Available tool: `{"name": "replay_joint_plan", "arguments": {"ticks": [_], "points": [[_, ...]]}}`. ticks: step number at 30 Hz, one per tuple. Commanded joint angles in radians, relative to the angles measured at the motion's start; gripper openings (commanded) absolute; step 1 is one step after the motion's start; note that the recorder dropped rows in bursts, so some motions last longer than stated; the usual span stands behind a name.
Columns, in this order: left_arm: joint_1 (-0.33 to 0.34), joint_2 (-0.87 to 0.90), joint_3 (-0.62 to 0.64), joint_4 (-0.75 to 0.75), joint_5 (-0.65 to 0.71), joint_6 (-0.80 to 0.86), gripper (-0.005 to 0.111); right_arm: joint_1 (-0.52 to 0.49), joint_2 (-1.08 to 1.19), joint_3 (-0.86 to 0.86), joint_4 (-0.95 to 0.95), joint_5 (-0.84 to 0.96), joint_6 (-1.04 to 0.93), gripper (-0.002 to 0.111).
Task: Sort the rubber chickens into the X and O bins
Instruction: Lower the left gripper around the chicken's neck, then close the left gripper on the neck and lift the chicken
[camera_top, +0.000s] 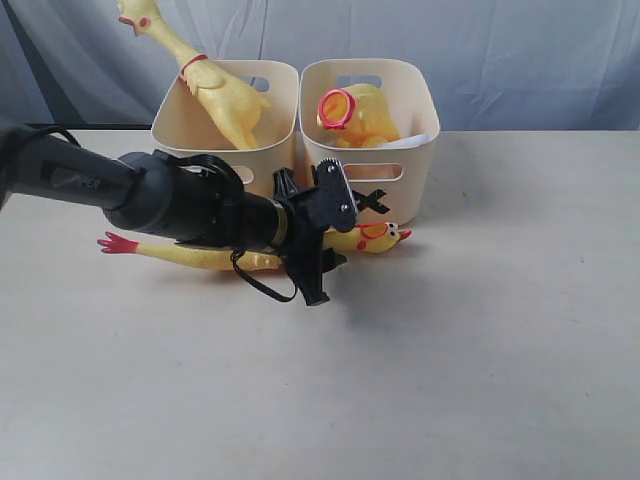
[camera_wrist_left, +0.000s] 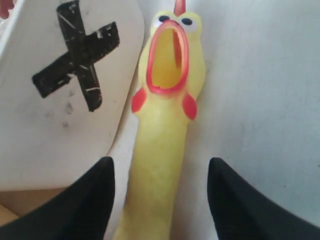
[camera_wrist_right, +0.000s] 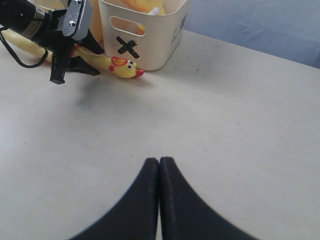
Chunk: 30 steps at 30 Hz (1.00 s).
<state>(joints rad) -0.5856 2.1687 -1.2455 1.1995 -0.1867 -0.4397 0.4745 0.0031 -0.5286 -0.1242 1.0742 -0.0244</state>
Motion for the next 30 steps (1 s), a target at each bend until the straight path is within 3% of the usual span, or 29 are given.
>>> {"name": "replay_joint_plan", "arguments": {"ticks": [1,24,27,30], "points": [[-0.005,0.006,-0.009,-0.021,0.009,-0.005,0.053,0.005,-0.003,0.004,-0.002,-0.004,-0.001,0.000],[-0.005,0.031,-0.013,-0.036,0.044,-0.030,0.049,0.005,-0.003,0.004,-0.002,-0.004,-0.001,0.000],[-0.005,0.031,-0.013,-0.036,0.044,-0.030,0.041,0.005,-0.003,0.004,-0.002,-0.004,-0.001,0.000],[-0.005,0.031,-0.013,-0.036,0.035,-0.030,0.023,0.005,-0.003,0.004,-0.002,-0.004,-0.001,0.000]]}}
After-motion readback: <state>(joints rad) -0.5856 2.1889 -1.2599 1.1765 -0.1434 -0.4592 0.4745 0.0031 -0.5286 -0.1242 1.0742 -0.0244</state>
